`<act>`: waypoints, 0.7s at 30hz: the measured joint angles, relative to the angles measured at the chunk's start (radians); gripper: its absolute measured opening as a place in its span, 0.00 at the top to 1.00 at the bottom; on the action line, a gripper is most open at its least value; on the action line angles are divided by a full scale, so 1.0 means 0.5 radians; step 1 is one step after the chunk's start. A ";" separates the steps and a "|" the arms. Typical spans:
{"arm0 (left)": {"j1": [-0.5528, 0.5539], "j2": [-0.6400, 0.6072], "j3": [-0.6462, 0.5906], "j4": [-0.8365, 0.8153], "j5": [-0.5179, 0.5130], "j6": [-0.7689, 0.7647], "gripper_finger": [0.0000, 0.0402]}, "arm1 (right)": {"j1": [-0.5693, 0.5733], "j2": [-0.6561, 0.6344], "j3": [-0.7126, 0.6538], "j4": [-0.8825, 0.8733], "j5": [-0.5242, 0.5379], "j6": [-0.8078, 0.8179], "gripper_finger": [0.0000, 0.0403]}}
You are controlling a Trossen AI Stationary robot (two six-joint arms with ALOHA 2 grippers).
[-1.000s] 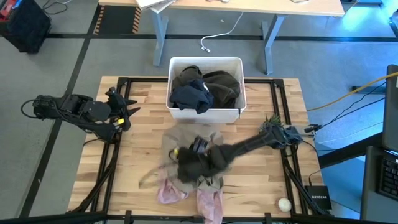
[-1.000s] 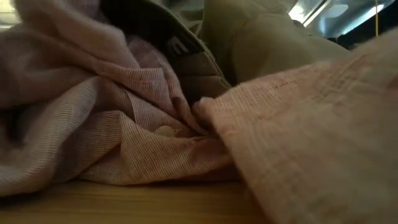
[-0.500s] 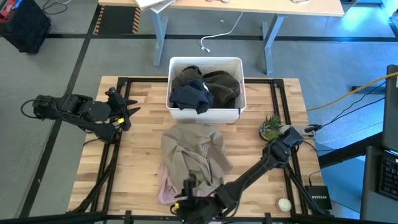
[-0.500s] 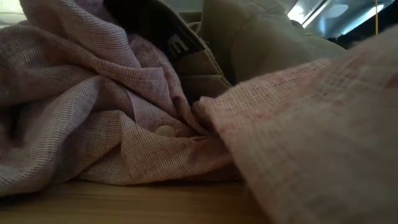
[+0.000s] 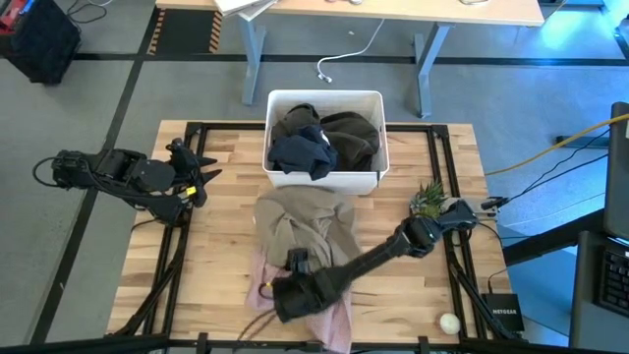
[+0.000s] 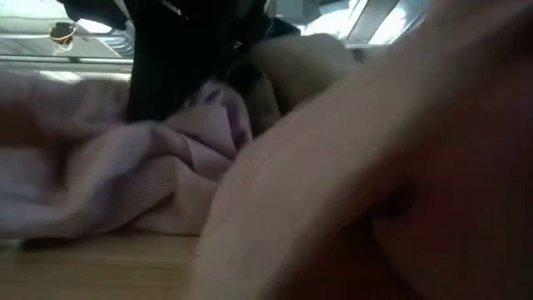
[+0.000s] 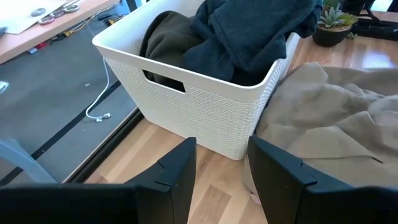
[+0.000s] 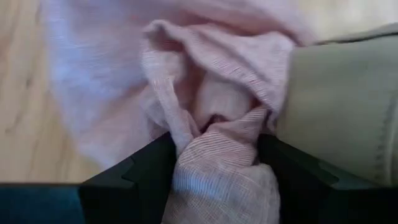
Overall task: Sort clothes
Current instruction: Put the pink polo shirt into the white bin
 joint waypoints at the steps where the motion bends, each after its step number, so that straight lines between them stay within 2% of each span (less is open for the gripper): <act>1: 0.000 0.000 0.000 -0.001 0.000 0.001 0.65 | -0.021 0.005 0.000 0.002 -0.121 0.007 0.40; 3: 0.000 -0.001 0.000 -0.003 0.000 0.003 0.65 | -0.053 0.028 -0.014 0.030 -0.309 0.046 0.40; 5: 0.000 -0.001 0.000 -0.004 0.000 0.000 0.65 | -0.074 0.053 -0.067 0.034 -0.394 0.082 0.40; 9: 0.000 -0.001 0.000 -0.005 0.000 -0.006 0.65 | -0.089 0.081 -0.168 -0.028 -0.313 0.192 0.40; 17: 0.000 0.000 0.000 0.001 0.000 -0.006 0.65 | -0.096 0.078 -0.359 0.114 -0.404 0.195 0.41; 21: 0.000 0.000 0.000 0.003 0.000 -0.006 0.65 | -0.095 0.076 -0.372 0.155 -0.445 0.186 0.52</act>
